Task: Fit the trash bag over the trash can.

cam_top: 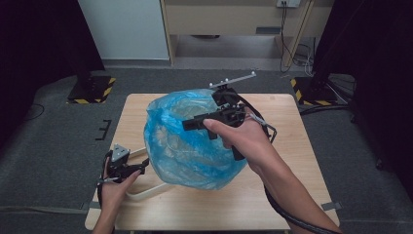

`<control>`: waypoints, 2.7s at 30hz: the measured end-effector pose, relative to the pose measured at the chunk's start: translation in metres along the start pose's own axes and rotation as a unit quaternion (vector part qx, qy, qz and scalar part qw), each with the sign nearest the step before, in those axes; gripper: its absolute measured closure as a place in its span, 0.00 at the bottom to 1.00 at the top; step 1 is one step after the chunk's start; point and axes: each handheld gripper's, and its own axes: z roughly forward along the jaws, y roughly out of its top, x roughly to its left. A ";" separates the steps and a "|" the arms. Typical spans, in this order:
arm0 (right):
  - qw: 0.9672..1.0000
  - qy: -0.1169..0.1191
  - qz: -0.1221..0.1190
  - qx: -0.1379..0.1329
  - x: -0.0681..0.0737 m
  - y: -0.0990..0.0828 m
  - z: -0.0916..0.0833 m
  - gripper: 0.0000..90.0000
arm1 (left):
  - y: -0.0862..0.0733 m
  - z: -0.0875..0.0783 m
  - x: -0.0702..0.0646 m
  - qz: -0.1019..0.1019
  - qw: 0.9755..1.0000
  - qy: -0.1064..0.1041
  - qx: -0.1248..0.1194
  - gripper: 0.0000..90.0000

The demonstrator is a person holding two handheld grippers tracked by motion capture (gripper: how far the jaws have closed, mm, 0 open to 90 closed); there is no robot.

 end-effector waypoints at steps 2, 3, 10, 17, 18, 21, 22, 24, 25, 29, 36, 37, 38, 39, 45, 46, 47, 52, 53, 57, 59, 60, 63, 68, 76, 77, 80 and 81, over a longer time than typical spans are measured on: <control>1.000 0.002 -0.001 -0.006 -0.003 0.002 0.000 0.48 | 0.000 0.000 0.000 0.000 1.000 0.000 0.000 0.12; 1.000 0.003 0.000 -0.009 -0.003 0.003 -0.001 0.47 | 0.000 0.000 0.001 -0.001 1.000 0.000 0.000 0.12; 1.000 0.003 -0.008 -0.021 0.001 0.010 -0.002 0.47 | 0.000 0.000 0.001 -0.001 1.000 0.000 0.000 0.12; 0.999 -0.001 -0.024 -0.027 0.004 0.019 0.003 0.59 | 0.000 -0.001 0.001 0.000 1.000 0.000 -0.001 0.12; 0.999 -0.002 -0.028 -0.026 0.005 0.021 0.004 0.62 | 0.000 -0.001 0.001 -0.001 1.000 0.000 -0.001 0.12; 0.999 -0.005 -0.038 -0.014 0.006 0.022 0.010 0.67 | 0.000 0.000 0.001 -0.001 1.000 -0.001 -0.001 0.12; 0.999 -0.008 -0.043 -0.008 0.007 0.022 0.012 0.68 | 0.000 -0.001 0.001 -0.001 1.000 -0.001 -0.001 0.12; 0.999 -0.015 -0.050 0.007 0.007 0.020 0.017 0.71 | 0.000 -0.001 0.001 -0.001 1.000 -0.001 -0.001 0.12; 0.998 -0.019 -0.052 0.015 0.006 0.019 0.019 0.71 | 0.000 -0.001 0.001 -0.001 1.000 -0.001 -0.001 0.12; 0.997 -0.030 -0.056 0.045 0.002 0.017 0.028 0.71 | 0.000 0.000 0.000 0.001 1.000 -0.002 0.000 0.12; 0.994 -0.043 -0.058 0.086 -0.003 0.017 0.041 0.69 | 0.000 0.000 0.001 -0.001 1.000 -0.002 0.000 0.12; 0.993 -0.041 -0.058 0.092 -0.003 0.017 0.042 0.68 | 0.000 -0.001 0.001 -0.001 1.000 -0.002 -0.001 0.12; 0.993 -0.041 -0.061 0.095 -0.003 0.018 0.043 0.68 | 0.000 -0.001 0.001 0.000 1.000 -0.002 0.000 0.12; 0.992 -0.042 -0.064 0.097 -0.003 0.018 0.044 0.68 | 0.000 0.000 0.001 -0.001 1.000 -0.002 0.000 0.12; 0.990 -0.048 -0.061 0.116 -0.010 0.017 0.054 0.66 | 0.000 0.000 0.000 0.000 1.000 -0.004 -0.001 0.12; 0.990 -0.049 -0.060 0.119 -0.012 0.017 0.055 0.66 | 0.000 0.000 0.000 0.000 1.000 -0.004 -0.001 0.12; 0.989 -0.051 -0.062 0.123 -0.013 0.017 0.057 0.65 | 0.000 0.000 0.000 0.000 1.000 -0.004 0.000 0.12; 0.986 -0.058 -0.076 0.138 -0.011 0.016 0.063 0.62 | 0.000 0.000 0.000 0.000 1.000 -0.005 0.001 0.12; 0.985 -0.063 -0.078 0.141 -0.010 0.016 0.064 0.62 | 0.000 0.000 0.000 0.001 1.000 -0.005 0.001 0.12; 0.985 -0.065 -0.083 0.135 -0.007 0.018 0.061 0.60 | 0.000 0.000 0.000 0.001 1.000 -0.004 0.000 0.12; 0.987 -0.065 -0.081 0.126 -0.007 0.020 0.057 0.59 | 0.000 0.000 0.000 0.000 1.000 -0.004 0.000 0.12; 0.988 -0.064 -0.079 0.120 -0.006 0.022 0.055 0.58 | 0.000 0.000 0.000 0.000 1.000 -0.004 0.000 0.12; 0.990 -0.064 -0.071 0.103 -0.007 0.026 0.048 0.58 | 0.001 0.000 -0.001 0.001 1.000 -0.004 0.000 0.12; 0.994 -0.063 -0.050 0.076 -0.014 0.031 0.045 0.58 | 0.001 0.000 -0.001 0.003 1.000 -0.004 0.002 0.12; 0.992 -0.082 -0.027 0.088 -0.029 0.031 0.062 0.55 | 0.000 0.000 0.000 0.001 1.000 -0.004 0.002 0.12; 0.992 -0.083 -0.024 0.089 -0.030 0.031 0.064 0.55 | 0.000 0.000 0.000 0.000 1.000 -0.005 0.002 0.12; 0.991 -0.088 -0.023 0.093 -0.034 0.030 0.067 0.54 | 0.000 0.000 0.000 0.001 1.000 -0.004 0.002 0.12; 0.991 -0.089 -0.022 0.094 -0.034 0.030 0.067 0.54 | 0.001 0.000 0.000 0.001 1.000 -0.004 0.001 0.12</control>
